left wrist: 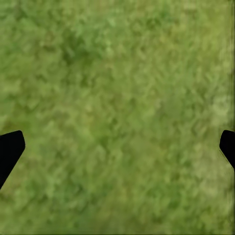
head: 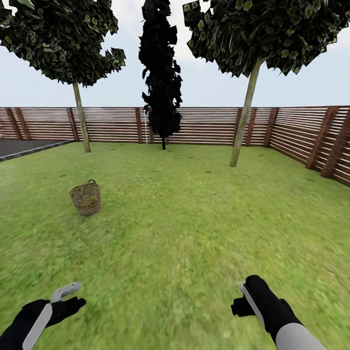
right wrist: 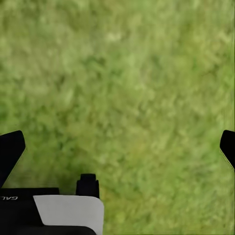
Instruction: Take the three Easter eggs out of the wicker basket on the lawn in the garden, then place them on the lawn next to a single tree (choose any tree) so that all three eggs are next to the same tree and none are left in the basket.
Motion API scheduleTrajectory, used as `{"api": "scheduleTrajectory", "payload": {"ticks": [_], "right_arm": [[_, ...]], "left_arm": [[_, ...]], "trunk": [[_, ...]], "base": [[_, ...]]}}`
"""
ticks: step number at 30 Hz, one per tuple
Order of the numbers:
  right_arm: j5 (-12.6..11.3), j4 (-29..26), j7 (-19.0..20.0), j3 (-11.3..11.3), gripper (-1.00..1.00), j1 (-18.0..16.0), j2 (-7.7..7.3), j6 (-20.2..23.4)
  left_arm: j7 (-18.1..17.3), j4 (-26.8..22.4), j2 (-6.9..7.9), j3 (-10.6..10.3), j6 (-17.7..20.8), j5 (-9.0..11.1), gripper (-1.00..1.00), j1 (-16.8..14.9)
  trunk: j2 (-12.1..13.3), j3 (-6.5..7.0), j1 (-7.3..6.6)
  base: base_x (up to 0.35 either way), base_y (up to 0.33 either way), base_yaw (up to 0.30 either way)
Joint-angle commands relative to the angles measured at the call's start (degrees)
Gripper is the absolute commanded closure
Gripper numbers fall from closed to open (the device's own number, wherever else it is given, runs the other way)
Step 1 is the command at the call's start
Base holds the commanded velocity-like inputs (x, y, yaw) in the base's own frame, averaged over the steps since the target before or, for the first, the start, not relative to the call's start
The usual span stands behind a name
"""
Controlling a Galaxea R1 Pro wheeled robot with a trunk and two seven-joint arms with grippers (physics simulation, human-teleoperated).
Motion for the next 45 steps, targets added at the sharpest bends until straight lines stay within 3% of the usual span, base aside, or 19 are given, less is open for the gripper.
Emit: {"api": "scheduleTrajectory", "payload": {"ticks": [1,31,45], "right_arm": [[0.3,-0.1,0.1,0.3,-1.0,0.0,-0.06,0.3],[0.5,-0.1,0.1,0.3,-1.0,0.0,0.03,0.3],[0.7,-0.1,0.0,0.3,-1.0,0.0,0.03,0.3]], "left_arm": [[0.2,-0.1,-0.16,0.1,0.3,0.4,-1.0,0.0],[0.2,-0.1,-1.34,0.1,0.2,0.3,-1.0,0.0],[0.3,0.0,-2.02,0.0,0.1,0.2,-1.0,0.0]], "trunk": [[0.0,-0.06,0.03],[0.0,-0.07,0.03],[0.0,-0.07,0.03]], "base": [[0.33,0.0,0.02],[0.33,0.0,0.004],[0.33,0.0,0.233]]}}
